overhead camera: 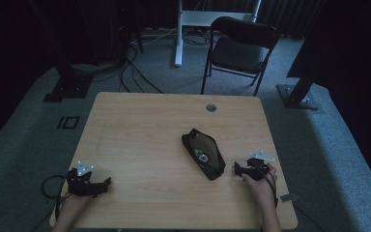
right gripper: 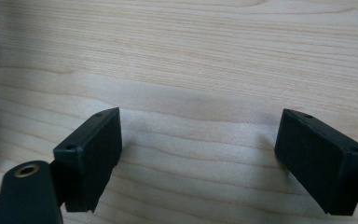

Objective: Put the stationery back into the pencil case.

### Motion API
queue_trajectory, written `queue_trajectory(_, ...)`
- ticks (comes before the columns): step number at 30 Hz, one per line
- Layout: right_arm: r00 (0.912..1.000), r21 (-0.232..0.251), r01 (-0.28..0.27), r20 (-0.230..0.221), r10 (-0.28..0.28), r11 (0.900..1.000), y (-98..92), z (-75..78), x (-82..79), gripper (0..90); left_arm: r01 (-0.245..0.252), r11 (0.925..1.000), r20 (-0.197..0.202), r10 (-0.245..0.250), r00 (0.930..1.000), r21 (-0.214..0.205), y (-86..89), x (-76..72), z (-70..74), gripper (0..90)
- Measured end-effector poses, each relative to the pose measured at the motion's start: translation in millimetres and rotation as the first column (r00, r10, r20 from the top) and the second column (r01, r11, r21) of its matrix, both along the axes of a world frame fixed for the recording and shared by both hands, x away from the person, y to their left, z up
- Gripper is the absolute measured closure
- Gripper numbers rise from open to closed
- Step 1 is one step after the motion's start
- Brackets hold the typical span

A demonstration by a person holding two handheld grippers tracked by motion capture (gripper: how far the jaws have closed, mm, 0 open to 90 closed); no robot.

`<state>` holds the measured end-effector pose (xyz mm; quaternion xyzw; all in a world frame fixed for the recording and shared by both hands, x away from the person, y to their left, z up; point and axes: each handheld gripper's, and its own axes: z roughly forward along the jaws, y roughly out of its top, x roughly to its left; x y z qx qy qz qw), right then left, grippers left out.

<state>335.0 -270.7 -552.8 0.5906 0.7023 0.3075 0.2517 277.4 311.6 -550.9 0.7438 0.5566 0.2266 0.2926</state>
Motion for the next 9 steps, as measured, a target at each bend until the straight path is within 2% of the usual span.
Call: queue_trajectory(9, 1.0000, 0.001, 0.005, -0.002, -0.005, 1.0000, 0.0, 0.0, 0.5, 13.1, 0.000, 1.0000, 0.000, 0.000, 1.0000, 0.000, 0.0, 0.0, 0.0, 0.1)
